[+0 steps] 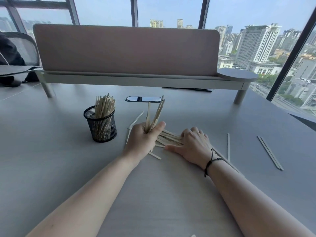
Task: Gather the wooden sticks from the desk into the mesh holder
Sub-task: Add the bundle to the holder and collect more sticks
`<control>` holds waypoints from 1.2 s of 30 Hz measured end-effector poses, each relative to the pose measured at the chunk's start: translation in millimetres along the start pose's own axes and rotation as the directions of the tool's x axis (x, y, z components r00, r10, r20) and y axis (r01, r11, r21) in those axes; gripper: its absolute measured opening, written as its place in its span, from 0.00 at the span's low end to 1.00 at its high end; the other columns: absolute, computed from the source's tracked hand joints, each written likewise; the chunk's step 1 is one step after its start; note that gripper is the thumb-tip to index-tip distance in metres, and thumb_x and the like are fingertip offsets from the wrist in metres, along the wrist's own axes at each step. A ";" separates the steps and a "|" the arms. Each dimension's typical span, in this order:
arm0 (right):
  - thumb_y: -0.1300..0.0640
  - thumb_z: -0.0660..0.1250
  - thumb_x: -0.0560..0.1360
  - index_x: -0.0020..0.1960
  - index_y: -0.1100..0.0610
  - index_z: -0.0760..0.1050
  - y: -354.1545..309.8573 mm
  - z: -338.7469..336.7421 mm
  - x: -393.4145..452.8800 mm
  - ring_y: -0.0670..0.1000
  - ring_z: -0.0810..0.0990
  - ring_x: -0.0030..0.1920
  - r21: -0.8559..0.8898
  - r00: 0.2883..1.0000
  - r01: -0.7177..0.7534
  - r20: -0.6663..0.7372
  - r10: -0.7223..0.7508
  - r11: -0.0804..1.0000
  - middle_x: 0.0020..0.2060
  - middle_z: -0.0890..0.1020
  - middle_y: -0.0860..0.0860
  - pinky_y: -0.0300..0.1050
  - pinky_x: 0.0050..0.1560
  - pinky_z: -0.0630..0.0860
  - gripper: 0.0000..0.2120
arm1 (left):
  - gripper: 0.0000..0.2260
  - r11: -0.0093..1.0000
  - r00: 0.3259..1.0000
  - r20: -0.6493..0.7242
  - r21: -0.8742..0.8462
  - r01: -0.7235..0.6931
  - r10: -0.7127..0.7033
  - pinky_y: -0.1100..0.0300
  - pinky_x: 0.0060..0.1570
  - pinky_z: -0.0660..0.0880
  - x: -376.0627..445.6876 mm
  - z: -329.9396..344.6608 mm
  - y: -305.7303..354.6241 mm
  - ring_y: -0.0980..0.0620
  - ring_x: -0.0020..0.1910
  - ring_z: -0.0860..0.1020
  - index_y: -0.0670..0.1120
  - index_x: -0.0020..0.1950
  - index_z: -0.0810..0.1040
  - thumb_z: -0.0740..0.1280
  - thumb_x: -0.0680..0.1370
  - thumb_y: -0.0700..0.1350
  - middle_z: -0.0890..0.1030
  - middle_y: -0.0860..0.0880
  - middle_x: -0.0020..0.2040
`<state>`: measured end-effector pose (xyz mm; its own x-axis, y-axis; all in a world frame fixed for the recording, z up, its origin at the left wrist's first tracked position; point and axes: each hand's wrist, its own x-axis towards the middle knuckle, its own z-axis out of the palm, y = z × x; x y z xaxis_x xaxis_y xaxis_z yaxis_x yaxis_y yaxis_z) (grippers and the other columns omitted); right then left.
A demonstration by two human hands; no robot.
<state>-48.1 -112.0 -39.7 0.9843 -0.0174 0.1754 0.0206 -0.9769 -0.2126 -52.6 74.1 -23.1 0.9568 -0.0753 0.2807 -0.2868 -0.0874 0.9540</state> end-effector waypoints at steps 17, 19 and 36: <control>0.21 0.59 0.65 0.49 0.56 0.73 5.1 5.4 6.1 0.57 0.79 0.51 -0.025 0.995 0.090 -0.044 -0.091 0.996 0.47 0.80 0.53 0.47 0.44 0.71 0.38 | 0.30 0.983 0.962 -0.210 0.099 -0.156 0.174 0.54 0.24 0.69 1.4 -3.1 -8.7 0.46 0.19 0.70 0.36 0.30 0.66 0.69 0.79 0.57 0.70 0.37 0.21; 0.21 0.60 0.66 0.49 0.56 0.72 5.0 4.4 6.9 0.57 0.79 0.50 -0.026 0.995 0.092 -0.042 -0.093 0.995 0.47 0.80 0.53 0.46 0.42 0.69 0.38 | 0.28 0.987 0.957 -0.242 0.035 -0.159 0.162 0.56 0.23 0.66 1.4 -2.7 -6.6 0.46 0.18 0.68 0.39 0.30 0.65 0.68 0.78 0.59 0.67 0.39 0.21; 0.26 0.58 0.73 0.42 0.55 0.67 -2.8 -0.1 3.1 0.61 0.80 0.44 -0.063 0.986 0.166 -0.022 -0.168 0.984 0.42 0.80 0.54 0.49 0.36 0.65 0.30 | 0.33 0.978 0.948 -0.256 0.127 -0.164 0.192 0.42 0.29 0.73 4.3 -3.8 -15.5 0.36 0.26 0.70 0.39 0.33 0.65 0.66 0.77 0.67 0.68 0.33 0.28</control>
<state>-45.2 -109.4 -38.4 0.9629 0.1422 0.2296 0.1729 -0.9777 -0.1195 -43.9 79.0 -36.2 0.8638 0.1657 0.4757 -0.4431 -0.1995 0.8740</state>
